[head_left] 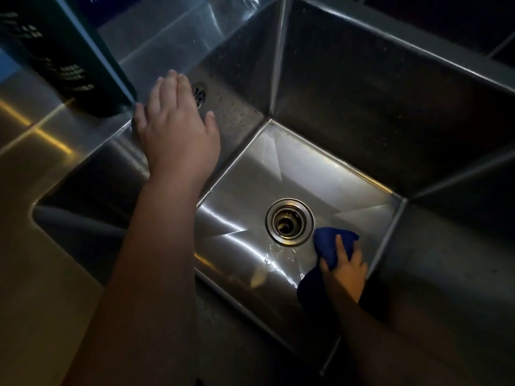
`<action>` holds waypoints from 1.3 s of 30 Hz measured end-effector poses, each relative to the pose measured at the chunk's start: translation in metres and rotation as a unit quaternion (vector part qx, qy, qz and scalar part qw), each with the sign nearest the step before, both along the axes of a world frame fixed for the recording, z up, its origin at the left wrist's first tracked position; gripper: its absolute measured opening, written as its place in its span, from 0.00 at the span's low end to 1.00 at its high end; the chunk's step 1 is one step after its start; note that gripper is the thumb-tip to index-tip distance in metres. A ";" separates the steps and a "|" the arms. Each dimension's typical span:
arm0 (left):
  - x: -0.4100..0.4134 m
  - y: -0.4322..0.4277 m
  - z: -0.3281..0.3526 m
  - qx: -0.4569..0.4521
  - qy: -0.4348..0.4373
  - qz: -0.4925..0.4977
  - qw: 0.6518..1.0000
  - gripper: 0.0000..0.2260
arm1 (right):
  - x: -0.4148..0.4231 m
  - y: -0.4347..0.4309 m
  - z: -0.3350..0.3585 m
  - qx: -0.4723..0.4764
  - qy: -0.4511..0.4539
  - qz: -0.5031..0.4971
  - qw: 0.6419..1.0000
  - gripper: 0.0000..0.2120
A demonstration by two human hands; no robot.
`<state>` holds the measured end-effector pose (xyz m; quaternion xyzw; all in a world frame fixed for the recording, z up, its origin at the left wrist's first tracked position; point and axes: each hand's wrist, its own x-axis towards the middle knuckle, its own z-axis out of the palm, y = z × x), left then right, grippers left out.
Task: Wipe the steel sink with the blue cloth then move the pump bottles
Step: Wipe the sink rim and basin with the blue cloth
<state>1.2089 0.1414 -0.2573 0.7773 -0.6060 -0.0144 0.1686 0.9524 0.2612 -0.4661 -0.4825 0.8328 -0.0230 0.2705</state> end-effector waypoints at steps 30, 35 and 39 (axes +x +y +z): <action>0.004 -0.002 -0.004 -0.022 0.004 -0.005 1.000 0.24 | 0.190 -0.073 -0.012 -0.068 -0.096 -0.050 0.992 0.34; 0.003 -0.003 -0.002 -0.017 0.000 0.000 1.000 0.24 | 0.175 -0.081 -0.020 -0.090 -0.087 0.028 0.992 0.33; 0.003 -0.002 -0.003 -0.012 -0.011 -0.001 1.000 0.24 | 0.160 -0.101 -0.021 -0.107 -0.056 0.148 0.982 0.33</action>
